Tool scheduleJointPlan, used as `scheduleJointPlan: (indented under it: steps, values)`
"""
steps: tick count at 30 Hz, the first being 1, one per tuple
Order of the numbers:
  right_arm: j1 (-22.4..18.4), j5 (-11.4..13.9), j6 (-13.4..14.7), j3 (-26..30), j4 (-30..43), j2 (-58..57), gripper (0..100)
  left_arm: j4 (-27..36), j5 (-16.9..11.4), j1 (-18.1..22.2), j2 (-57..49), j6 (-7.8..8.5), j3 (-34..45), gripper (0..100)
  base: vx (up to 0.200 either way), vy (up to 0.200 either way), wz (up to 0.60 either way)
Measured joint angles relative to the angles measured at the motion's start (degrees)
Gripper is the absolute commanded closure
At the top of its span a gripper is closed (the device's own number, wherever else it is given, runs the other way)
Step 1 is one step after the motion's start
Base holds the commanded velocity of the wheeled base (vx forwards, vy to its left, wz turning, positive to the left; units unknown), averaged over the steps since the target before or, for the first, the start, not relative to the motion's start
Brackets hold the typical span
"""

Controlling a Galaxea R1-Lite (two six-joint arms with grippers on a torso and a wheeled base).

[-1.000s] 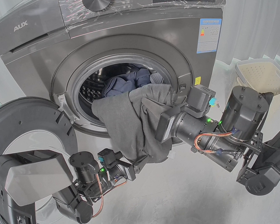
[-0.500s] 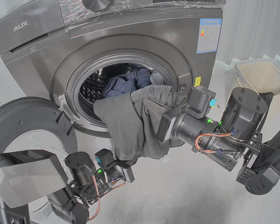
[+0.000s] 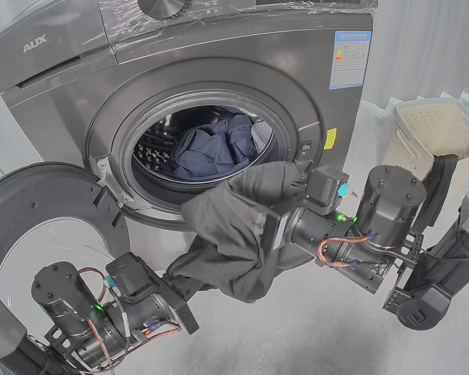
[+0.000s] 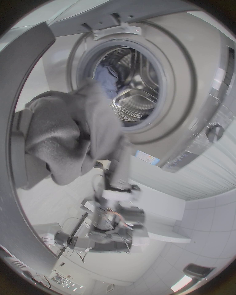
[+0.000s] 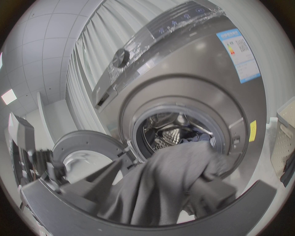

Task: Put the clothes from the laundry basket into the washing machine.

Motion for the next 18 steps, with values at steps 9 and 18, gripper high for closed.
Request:
scheduleJointPlan:
  steps: [9, 18]
  values:
    - [0.2, 0.0, 0.0, 2.7, -0.2, 3.8, 0, 0.1, 0.0, -1.3, -6.1, -1.34, -1.8, 100, 0.0, 0.0, 0.0]
    - [-0.4, 0.0, -0.5, 5.9, -0.2, 4.5, 0, 0.1, 4.4, -1.4, -6.5, -2.0, -4.4, 100, 0.0, 0.0, 0.0]
